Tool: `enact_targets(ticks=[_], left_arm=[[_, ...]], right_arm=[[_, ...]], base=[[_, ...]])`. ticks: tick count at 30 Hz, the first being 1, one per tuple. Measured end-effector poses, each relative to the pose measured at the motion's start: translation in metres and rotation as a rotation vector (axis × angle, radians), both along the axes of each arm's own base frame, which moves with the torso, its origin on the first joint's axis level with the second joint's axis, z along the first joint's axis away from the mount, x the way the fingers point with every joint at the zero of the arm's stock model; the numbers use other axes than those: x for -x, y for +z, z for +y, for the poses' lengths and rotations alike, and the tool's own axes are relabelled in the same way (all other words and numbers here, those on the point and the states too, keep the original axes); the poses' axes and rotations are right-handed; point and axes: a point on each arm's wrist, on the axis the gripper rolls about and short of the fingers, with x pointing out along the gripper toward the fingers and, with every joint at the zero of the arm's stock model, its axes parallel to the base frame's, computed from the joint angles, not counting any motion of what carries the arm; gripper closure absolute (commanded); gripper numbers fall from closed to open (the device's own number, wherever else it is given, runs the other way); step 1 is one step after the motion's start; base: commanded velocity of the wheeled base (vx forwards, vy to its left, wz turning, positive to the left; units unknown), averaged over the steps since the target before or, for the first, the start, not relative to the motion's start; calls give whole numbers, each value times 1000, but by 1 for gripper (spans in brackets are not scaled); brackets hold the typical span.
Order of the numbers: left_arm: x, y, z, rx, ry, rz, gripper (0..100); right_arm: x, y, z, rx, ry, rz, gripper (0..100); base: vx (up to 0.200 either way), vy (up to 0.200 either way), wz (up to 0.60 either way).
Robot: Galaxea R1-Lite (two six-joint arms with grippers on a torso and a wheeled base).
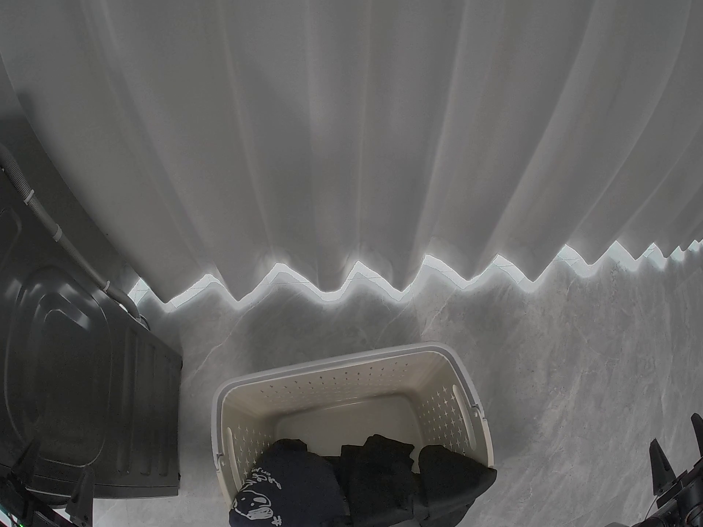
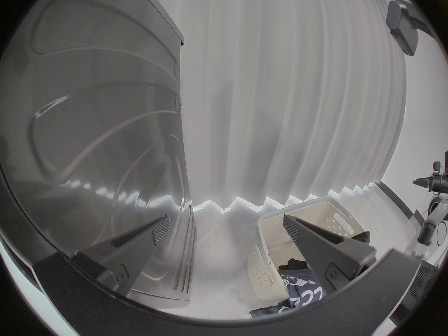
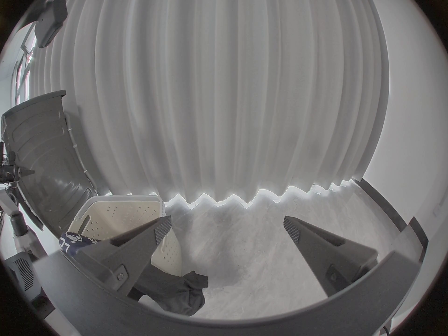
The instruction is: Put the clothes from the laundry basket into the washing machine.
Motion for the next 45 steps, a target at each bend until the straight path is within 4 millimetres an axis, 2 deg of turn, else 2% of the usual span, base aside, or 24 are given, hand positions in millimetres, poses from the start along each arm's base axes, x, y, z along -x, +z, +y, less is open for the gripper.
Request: enact_targets(ticks=[45], left_arm=[[0,0,0,0,0,1,0]], right_arm=[[0,0,0,0,-1,1,0]], base=[[-200,0,0]])
